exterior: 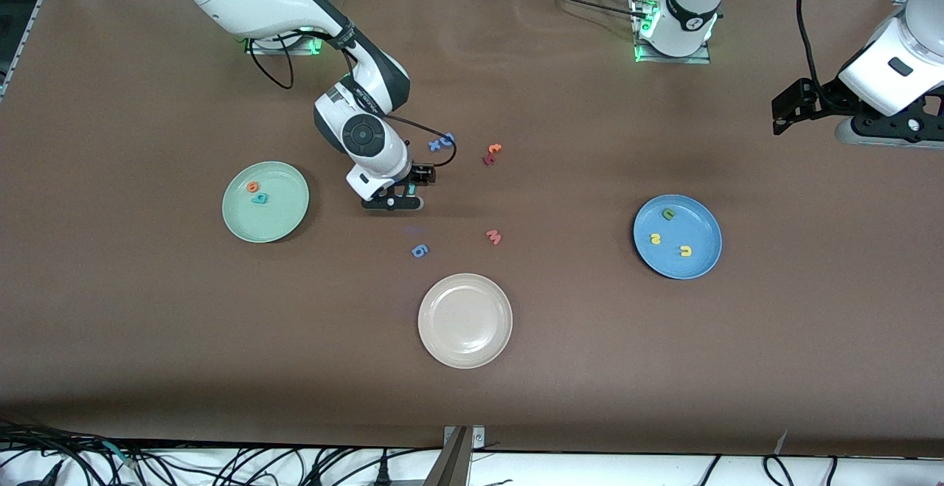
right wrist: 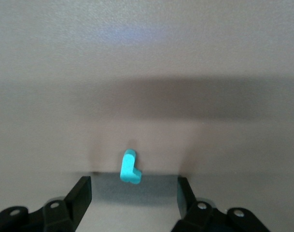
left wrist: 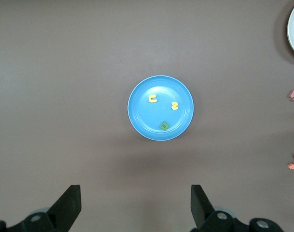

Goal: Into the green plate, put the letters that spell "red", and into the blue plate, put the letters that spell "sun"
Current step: 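Reach the right gripper down to the teal letter among the scattered letters, then close the right gripper on the teal letter and lift it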

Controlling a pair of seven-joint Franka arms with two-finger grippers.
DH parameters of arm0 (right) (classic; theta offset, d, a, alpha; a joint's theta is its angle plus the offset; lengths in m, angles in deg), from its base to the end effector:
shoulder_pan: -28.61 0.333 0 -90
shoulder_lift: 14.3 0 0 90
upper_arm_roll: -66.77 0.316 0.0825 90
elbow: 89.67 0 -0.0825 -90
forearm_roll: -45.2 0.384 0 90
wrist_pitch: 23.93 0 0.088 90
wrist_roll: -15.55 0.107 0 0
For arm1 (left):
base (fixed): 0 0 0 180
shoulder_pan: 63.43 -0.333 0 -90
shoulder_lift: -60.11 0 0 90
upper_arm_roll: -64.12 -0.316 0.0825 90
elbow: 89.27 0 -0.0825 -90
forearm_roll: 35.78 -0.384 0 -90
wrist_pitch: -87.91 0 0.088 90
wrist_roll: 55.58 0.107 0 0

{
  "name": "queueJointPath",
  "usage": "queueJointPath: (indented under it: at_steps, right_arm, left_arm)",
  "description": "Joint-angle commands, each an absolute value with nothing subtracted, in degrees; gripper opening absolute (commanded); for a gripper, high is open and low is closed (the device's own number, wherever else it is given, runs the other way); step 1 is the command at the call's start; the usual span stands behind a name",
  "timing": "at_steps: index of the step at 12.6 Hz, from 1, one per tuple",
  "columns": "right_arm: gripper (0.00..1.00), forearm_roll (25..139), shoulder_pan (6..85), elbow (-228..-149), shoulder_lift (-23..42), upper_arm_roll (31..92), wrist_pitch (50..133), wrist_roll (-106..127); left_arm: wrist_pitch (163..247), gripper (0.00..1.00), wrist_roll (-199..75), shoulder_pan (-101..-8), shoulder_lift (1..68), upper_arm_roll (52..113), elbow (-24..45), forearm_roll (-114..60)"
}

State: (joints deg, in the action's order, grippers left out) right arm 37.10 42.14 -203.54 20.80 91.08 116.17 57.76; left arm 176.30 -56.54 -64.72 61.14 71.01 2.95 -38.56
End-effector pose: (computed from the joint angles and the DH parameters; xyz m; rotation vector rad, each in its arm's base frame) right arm 0.4731 0.3649 0.1685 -3.0689 0.0310 0.2638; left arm 0.5430 -0.0485 0.6138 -3.0849 0.1246 0.0711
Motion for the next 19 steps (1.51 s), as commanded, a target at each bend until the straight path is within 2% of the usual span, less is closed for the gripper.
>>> queueJointPath:
  at_steps: [1,3,5,8,11,14,16,19]
  right_arm:
    - [0.65,36.2,42.4,-204.1,20.5,90.8,117.2,58.3]
    - [0.53,36.2,42.4,-204.2,20.5,90.8,117.1,58.3]
    - [0.48,36.2,42.4,-204.2,20.5,90.8,117.1,58.4]
    - [0.34,36.2,42.3,-204.5,20.5,90.8,117.1,58.4]
    - [0.26,36.2,42.3,-204.5,20.5,90.8,117.1,58.4]
    - [0.12,36.2,42.3,-204.5,20.2,90.8,117.1,58.4]
    - [0.08,36.2,42.3,-204.5,20.2,90.4,117.1,58.6]
    - [0.08,36.2,42.1,-204.5,19.3,90.1,116.6,58.5]
  left_arm:
    - [175.7,1.0,-56.2,-65.0,60.1,70.8,1.8,-37.4]
    - [176.9,1.0,-56.2,-65.0,59.6,70.8,1.8,-37.5]
    - [178.3,1.0,-56.2,-65.2,59.0,70.8,1.8,-37.5]
    - [178.9,1.0,-56.2,-64.9,58.6,70.8,1.8,-37.5]
    - [178.9,1.0,-56.2,-64.7,58.4,70.8,1.8,-37.5]
    - [178.9,1.0,-56.2,-64.7,58.5,70.8,1.8,-37.4]
    - [178.9,1.0,-56.2,-64.8,58.4,70.8,1.8,-37.5]
    - [178.9,1.0,-55.9,-64.9,58.4,70.8,1.8,-37.5]
